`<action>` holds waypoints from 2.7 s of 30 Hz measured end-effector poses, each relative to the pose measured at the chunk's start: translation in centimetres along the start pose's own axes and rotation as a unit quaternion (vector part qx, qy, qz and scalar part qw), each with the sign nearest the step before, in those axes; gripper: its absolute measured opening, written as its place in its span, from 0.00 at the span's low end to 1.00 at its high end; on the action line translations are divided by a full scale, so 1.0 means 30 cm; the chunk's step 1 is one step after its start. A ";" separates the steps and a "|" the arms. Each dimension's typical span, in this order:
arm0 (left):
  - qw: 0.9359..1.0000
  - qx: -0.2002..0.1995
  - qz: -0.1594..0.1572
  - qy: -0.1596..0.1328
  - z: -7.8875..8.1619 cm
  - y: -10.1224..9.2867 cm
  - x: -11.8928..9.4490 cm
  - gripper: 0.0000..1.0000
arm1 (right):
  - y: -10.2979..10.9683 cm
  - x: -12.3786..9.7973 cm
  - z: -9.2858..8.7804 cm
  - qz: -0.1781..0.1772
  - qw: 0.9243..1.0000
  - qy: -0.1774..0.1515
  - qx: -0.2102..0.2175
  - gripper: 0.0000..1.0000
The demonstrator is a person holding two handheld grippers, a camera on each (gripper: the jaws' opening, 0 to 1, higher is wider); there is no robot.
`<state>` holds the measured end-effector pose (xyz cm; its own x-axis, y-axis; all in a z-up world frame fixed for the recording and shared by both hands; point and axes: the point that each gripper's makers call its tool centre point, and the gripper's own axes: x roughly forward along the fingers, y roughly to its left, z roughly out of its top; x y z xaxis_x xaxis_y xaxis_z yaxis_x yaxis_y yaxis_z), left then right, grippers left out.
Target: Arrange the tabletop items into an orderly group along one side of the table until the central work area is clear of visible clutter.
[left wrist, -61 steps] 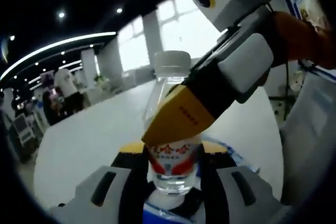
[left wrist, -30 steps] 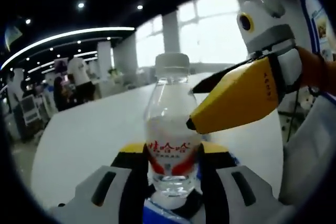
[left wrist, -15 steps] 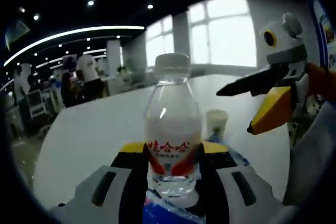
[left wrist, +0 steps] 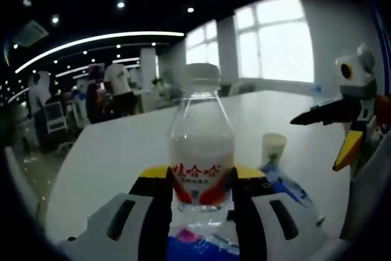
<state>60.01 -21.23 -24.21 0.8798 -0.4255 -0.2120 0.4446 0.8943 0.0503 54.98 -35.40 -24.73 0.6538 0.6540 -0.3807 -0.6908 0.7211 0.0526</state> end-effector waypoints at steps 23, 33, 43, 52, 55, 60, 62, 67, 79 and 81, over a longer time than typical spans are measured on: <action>0.999 -0.007 0.048 -0.002 -0.004 0.148 0.007 0.35 | 0.041 -0.085 -0.110 0.006 1.000 0.023 -0.015 0.99; 0.998 -0.010 0.069 -0.001 -0.006 0.235 0.042 0.35 | 0.032 -0.078 -0.122 0.014 0.999 0.026 -0.016 0.99; 0.996 -0.020 0.088 0.003 -0.022 0.302 0.085 0.35 | 0.013 -0.065 -0.155 0.014 0.999 0.037 0.002 0.99; 0.994 -0.037 0.105 0.002 -0.043 0.355 0.130 0.35 | 0.001 -0.061 -0.179 0.011 0.999 0.045 0.011 0.99; 0.993 -0.043 0.114 0.002 -0.056 0.379 0.147 0.35 | 0.000 -0.061 -0.186 0.010 0.999 0.048 0.010 0.99; 0.991 -0.059 0.119 0.001 -0.080 0.408 0.167 0.35 | -0.006 -0.058 -0.209 0.008 0.998 0.058 0.017 0.99; 0.991 -0.060 0.123 0.002 -0.091 0.422 0.174 0.35 | -0.006 -0.058 -0.219 0.008 0.998 0.063 0.020 0.98; 0.989 -0.059 0.135 0.008 -0.124 0.460 0.188 0.35 | -0.005 -0.055 -0.227 0.008 0.998 0.065 0.025 0.99; 0.986 -0.050 0.157 0.016 -0.174 0.536 0.224 0.35 | -0.004 -0.049 -0.280 0.008 0.995 0.089 0.030 0.99; 0.986 -0.053 0.158 0.016 -0.179 0.545 0.232 0.35 | -0.006 -0.051 -0.284 0.006 0.995 0.092 0.030 0.99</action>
<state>72.49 -8.84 -30.10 0.9653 -0.1193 -0.2324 0.1268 0.9918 0.0176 51.47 -38.47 -32.03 0.5747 0.6129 -0.5423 -0.6747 0.7299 0.1099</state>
